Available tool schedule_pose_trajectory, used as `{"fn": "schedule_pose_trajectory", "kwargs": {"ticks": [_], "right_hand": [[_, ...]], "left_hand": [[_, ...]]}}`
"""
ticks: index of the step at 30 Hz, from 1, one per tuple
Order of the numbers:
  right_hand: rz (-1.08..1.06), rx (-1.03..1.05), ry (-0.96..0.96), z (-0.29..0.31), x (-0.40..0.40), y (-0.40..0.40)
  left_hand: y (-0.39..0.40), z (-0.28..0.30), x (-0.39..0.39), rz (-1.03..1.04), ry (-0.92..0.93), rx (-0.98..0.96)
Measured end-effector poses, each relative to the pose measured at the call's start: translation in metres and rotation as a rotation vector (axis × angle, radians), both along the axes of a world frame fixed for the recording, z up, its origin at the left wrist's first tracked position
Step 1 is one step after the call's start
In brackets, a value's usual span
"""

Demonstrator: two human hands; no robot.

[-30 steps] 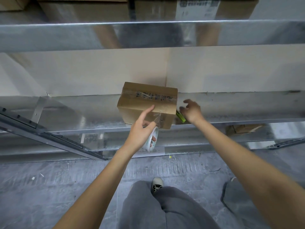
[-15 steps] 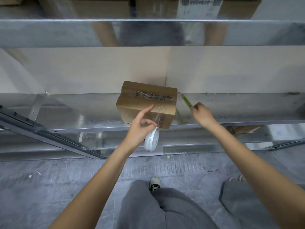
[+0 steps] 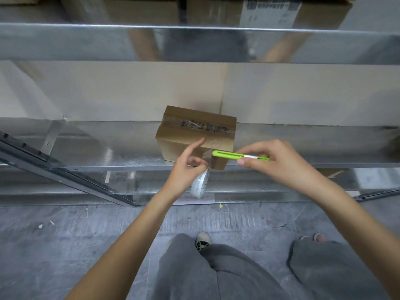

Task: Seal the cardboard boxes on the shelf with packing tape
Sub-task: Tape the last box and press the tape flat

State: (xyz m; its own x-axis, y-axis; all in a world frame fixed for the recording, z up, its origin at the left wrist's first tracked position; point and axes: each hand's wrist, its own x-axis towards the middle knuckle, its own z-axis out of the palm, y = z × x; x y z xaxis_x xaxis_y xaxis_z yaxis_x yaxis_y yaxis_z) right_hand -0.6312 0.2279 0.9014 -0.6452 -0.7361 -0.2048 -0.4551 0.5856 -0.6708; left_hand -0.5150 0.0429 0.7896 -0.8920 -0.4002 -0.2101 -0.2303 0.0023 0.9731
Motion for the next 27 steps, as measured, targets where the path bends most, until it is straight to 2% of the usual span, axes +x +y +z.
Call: {"fn": "schedule_pose_trajectory", "kwargs": {"ticks": [8, 17, 27], "right_hand": [[-0.073, 0.072, -0.05, -0.033, -0.002, -0.015], [-0.077, 0.099, 0.08, -0.047, 0.001, -0.02], [-0.109, 0.126, 0.069, -0.052, 0.003, -0.02]], "left_hand": [[0.002, -0.001, -0.001, 0.021, 0.008, 0.0], [0.001, -0.008, -0.001, 0.025, 0.023, 0.0], [-0.001, -0.01, -0.002, 0.018, 0.004, -0.025]]}}
